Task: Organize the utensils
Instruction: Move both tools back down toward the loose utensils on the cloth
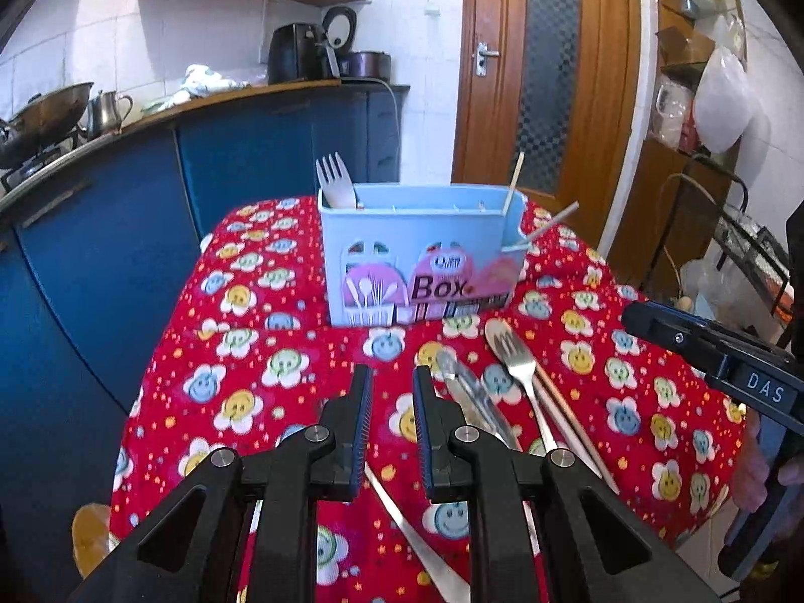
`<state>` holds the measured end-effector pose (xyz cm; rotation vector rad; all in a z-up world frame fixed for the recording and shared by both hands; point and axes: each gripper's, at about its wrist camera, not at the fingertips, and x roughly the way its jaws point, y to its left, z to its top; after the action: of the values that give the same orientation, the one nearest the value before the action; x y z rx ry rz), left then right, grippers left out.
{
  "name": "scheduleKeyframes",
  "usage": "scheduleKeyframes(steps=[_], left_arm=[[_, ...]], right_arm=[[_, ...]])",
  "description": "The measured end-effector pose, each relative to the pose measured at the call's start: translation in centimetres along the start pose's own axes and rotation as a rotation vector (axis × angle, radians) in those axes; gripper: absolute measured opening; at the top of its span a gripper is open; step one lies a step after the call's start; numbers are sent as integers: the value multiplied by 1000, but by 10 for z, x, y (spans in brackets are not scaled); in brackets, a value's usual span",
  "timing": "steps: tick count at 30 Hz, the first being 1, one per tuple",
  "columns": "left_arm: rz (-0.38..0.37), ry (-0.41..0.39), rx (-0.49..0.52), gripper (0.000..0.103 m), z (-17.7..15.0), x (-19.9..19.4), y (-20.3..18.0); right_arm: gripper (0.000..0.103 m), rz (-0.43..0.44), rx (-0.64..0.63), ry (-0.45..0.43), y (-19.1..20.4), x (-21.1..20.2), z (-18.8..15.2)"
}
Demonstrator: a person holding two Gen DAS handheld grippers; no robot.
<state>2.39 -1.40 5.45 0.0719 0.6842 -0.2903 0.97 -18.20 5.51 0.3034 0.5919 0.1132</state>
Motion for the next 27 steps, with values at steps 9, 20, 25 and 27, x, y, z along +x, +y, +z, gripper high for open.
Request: scheduleKeyframes(steps=[9, 20, 25, 27], left_arm=[[21, 87, -6, 16, -16, 13, 1], [4, 261, -69, 16, -34, 40, 8], [-7, 335, -94, 16, -36, 52, 11], [-21, 373, -114, 16, -37, 58, 13]], right_arm=[[39, -30, 49, 79, -15, 4, -24], [39, -40, 85, 134, -27, 9, -42], [39, -41, 97, 141, -31, 10, -45], [39, -40, 104, 143, -33, 10, -46]])
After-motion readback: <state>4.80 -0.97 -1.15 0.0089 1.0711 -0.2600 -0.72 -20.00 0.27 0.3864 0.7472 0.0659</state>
